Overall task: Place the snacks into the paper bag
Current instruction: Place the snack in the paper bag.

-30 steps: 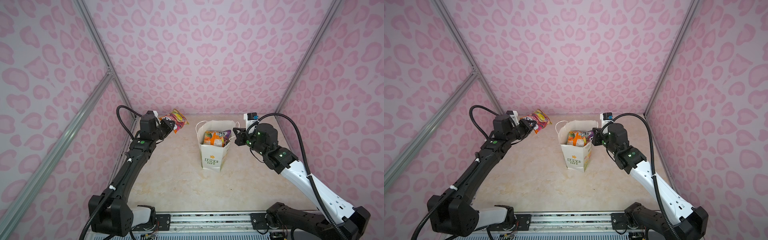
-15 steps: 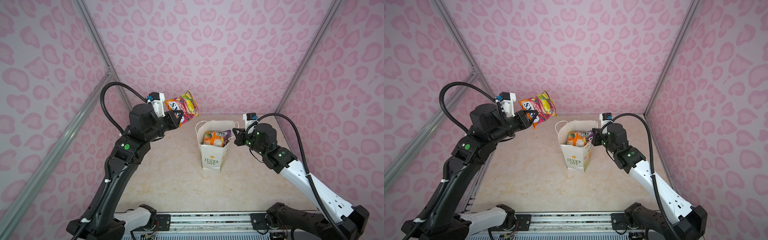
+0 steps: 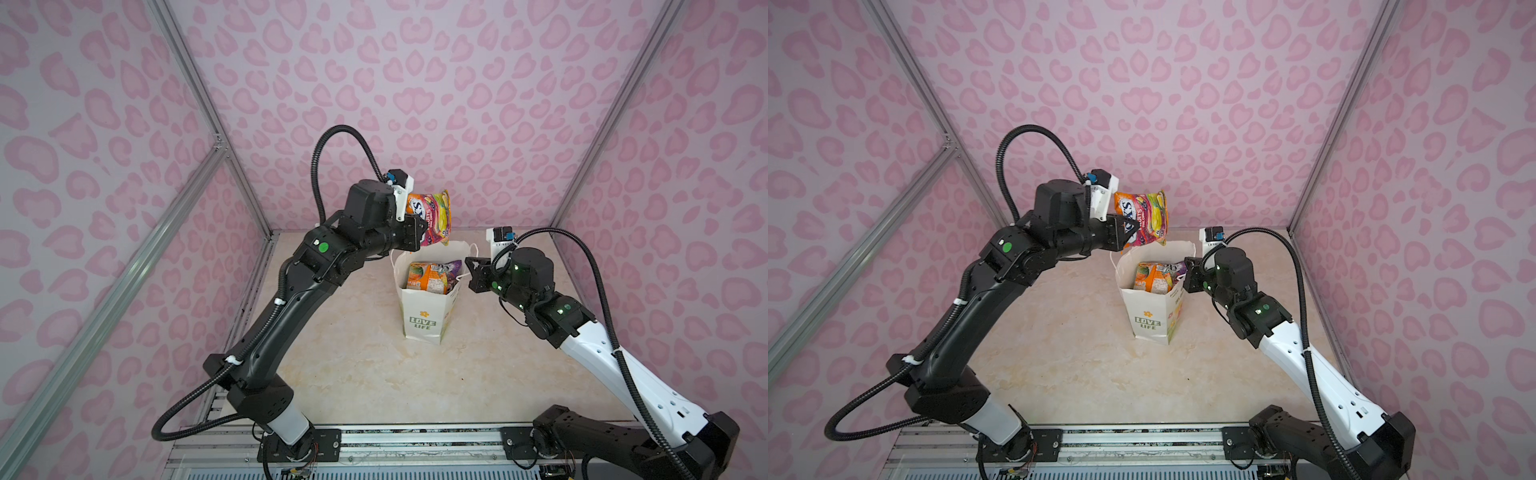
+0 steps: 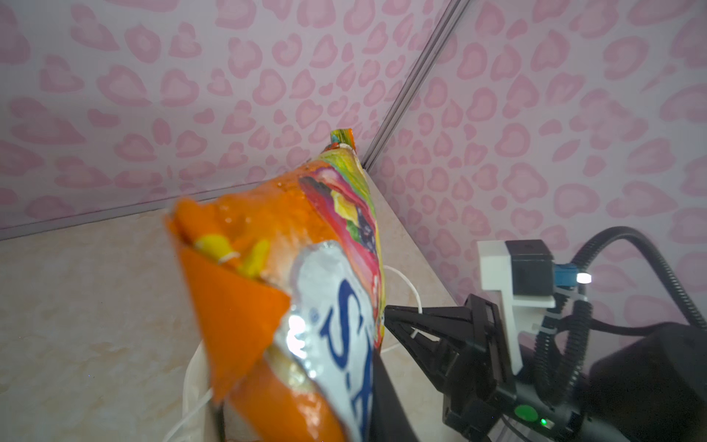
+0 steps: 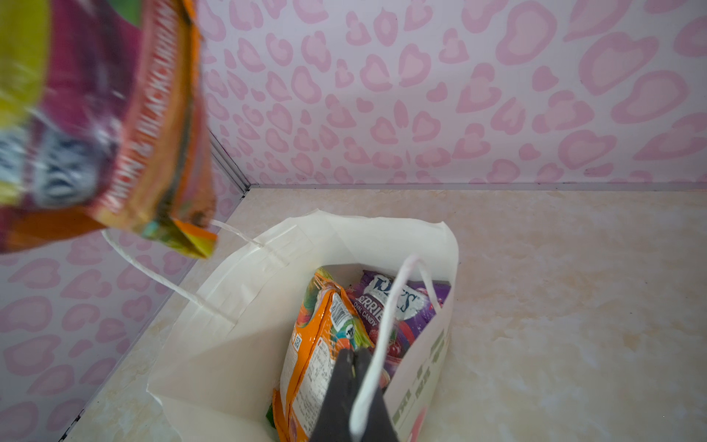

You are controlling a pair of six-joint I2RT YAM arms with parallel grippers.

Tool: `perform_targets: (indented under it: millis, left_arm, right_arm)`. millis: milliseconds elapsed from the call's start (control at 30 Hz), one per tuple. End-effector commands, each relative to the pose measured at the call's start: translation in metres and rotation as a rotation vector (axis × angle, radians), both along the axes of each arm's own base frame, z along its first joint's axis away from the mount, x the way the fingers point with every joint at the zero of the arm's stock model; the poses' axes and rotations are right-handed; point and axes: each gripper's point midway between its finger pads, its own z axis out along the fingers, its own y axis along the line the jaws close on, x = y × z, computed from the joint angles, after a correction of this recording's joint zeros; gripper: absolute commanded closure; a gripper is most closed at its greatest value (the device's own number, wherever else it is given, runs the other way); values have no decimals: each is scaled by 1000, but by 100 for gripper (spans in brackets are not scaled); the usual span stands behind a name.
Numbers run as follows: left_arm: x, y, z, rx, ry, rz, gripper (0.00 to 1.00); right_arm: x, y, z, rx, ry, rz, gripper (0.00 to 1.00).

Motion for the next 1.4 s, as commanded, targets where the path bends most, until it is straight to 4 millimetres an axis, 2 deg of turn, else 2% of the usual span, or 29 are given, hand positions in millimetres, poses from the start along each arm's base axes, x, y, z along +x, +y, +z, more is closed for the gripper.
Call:
perform_targets:
  millis: [0, 100, 200, 600, 633, 833, 900, 1067, 1267, 1367]
  left_arm:
    - [12, -7, -29, 95, 53, 2, 88]
    - [20, -21, -55, 161, 111, -17, 88]
    - [26, -25, -81, 237, 162, -2, 88]
    - [15, -44, -148, 373, 297, -53, 88]
    - [13, -45, -151, 381, 312, -59, 88]
    - [-5, -41, -133, 357, 297, -83, 88]
    - [-10, -40, -133, 360, 304, -92, 88]
    - [-6, -39, -153, 419, 336, -74, 88]
    - [5, -51, -174, 453, 366, -74, 88]
    - [10, -55, -191, 485, 388, -77, 87]
  right_arm:
    - [-2, 0, 3, 11, -11, 7, 100]
    - [-4, -1, 6, 12, -18, 4, 100]
    - [-5, -2, 6, 10, -19, 1, 100]
    - [-5, 0, 5, 12, -17, 10, 100]
    - [-4, 0, 4, 12, -15, 9, 100]
    - [-4, 1, 4, 11, -14, 9, 100]
    - [-3, 1, 3, 10, -12, 11, 100]
    - [-4, 1, 4, 11, -14, 11, 100]
    - [-5, 1, 6, 10, -18, 12, 100]
    - [-6, 2, 6, 10, -18, 13, 100]
